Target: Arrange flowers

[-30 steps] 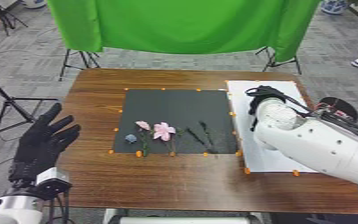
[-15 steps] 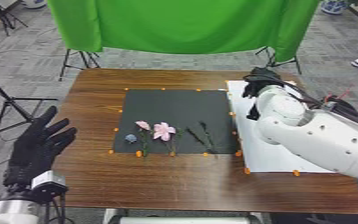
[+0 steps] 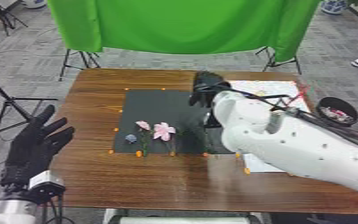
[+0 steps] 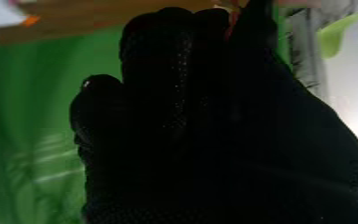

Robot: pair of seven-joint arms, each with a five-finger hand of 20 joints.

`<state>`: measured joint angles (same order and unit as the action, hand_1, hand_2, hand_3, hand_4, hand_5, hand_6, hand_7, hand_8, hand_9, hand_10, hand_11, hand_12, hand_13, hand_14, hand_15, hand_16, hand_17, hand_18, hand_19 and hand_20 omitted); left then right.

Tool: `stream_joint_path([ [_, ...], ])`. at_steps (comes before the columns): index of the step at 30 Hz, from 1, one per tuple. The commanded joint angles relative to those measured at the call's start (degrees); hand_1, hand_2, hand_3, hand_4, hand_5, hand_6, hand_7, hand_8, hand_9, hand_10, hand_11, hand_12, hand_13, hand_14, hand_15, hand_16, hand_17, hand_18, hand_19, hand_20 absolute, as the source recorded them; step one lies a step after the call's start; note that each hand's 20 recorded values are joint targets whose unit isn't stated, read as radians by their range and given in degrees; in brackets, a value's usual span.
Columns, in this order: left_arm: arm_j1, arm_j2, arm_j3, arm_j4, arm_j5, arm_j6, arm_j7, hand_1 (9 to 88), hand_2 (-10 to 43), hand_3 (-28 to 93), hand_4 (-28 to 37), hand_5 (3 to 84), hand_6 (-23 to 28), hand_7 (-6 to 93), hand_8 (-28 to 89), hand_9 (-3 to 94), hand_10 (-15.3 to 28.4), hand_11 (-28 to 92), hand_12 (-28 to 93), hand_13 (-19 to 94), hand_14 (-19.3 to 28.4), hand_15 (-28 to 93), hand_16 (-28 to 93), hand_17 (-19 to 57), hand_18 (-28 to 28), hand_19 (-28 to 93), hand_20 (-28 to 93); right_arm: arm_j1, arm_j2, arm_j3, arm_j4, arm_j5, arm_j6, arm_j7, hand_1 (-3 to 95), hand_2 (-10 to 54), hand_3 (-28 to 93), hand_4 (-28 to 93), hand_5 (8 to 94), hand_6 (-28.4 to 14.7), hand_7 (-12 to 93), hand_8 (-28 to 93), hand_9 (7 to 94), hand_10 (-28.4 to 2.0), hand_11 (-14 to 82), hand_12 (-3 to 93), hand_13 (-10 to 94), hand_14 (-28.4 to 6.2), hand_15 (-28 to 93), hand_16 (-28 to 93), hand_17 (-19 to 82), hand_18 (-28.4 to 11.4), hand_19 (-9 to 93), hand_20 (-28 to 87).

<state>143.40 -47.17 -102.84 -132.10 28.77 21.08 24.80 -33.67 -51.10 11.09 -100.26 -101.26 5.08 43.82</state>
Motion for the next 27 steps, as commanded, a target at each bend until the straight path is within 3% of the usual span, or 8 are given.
stream_joint_path([
  [1,-0.92,-0.74,-0.28,0.23,1.15,-0.95,-1.88,28.5,7.8,61,-21.5,32.3,8.0,6.7,-7,27.6,18.9,24,11,20,27.8,56,-12,-8.7,28.4,53,0,-1.69,-5.9,-2.57,0.88,-0.5,-1.74,0.45,55.0,-4.8,69,-28,80.4,2.6,16,4,87.0,-7.5,11.7,24.0,82,-4.0,54,17,52,-12.0,93,6],
  [3,-0.92,-0.45,-0.37,0.27,1.09,-0.89,-1.99,28.4,7.8,62,-21.5,32.3,8.0,6.7,-7,27.6,19.0,23,11,20,27.9,56,-12,-8.7,28.4,53,0,-1.67,-6.37,-3.23,1.09,-0.96,-1.88,0.85,55.0,-4.8,69,-28,80.3,2.6,16,3,87.0,-7.5,11.8,24.0,82,-4.1,54,17,52,-12.0,93,6],
  [4,-1.67,-1.25,-0.45,0.44,2.04,-1.63,-3.28,28.5,7.8,61,-21.5,32.3,8.0,6.7,-7,27.6,19.0,23,11,20,27.9,56,-12,-8.7,28.4,53,0,-1.67,-6.42,-3.45,1.2,-0.9,-2.01,1.16,55.0,-4.8,69,-28,80.4,2.5,16,3,87.0,-7.5,11.8,24.0,82,-4.1,54,17,52,-12.0,93,6],
  [13,-2.89,-3.17,-0.37,0.78,3.88,-3.21,-5.73,28.5,7.7,61,-21.6,32.3,8.0,6.5,-7,27.6,18.9,24,11,20,27.8,56,-12,-8.7,28.4,53,0,-1.15,-6.1,-4.88,2.39,-0.57,-1.59,2.58,54.9,-5.1,69,-28,80.3,2.5,16,3,86.9,-7.5,11.7,24.0,82,-4.2,54,17,52,-12.3,93,6],
  [15,-3.24,-3.13,-0.06,0.87,3.93,-3.09,-5.66,28.4,7.7,62,-21.5,32.2,8.0,6.7,-7,27.5,18.9,24,11,19,27.8,56,-12,-8.9,28.4,53,0,-1.23,-6.08,-4.78,2.5,-0.65,-1.61,2.7,54.9,-5.1,69,-28,80.3,2.6,16,3,86.9,-7.5,11.7,24.0,82,-4.2,54,17,52,-12.4,93,6],
  [19,-3.05,-1.75,0.2,0.94,2.89,-2.43,-4.43,28.5,7.7,62,-21.5,32.3,8.0,6.7,-7,27.6,18.9,24,11,20,27.9,56,-12,-8.7,28.4,53,0,-1.64,-6.49,-4.44,2.53,-0.27,-2.02,2.48,54.9,-5.2,69,-28,80.3,2.6,16,3,86.8,-7.6,11.6,24.1,81,-4.4,54,17,52,-12.4,93,6],
  [25,-3.11,-1.71,0.41,0.89,2.59,-2.1,-4.2,28.5,7.7,62,-21.5,32.3,8.0,6.7,-7,27.6,19.0,23,11,20,27.8,56,-12,-8.7,28.4,53,0,-2.52,-7.23,-3.37,2.76,0.28,-3.39,2.52,54.4,-5.3,70,-28,79.9,2.5,15,2,86.6,-8.1,11.6,23.9,81,-4.7,54,17,51,-12.9,93,6],
  [27,-3.29,-2.17,0.28,0.92,3.18,-2.54,-4.64,28.5,7.7,62,-21.5,32.3,8.0,6.7,-7,27.6,18.9,24,11,20,27.9,56,-12,-8.7,28.4,53,0,-2.35,-7.11,-3.51,2.62,0.35,-3.26,2.66,53.7,-5.2,70,-28,79.0,2.2,15,1,86.0,-8.3,11.8,23.4,81,-5.0,54,17,51,-13.1,93,6],
])
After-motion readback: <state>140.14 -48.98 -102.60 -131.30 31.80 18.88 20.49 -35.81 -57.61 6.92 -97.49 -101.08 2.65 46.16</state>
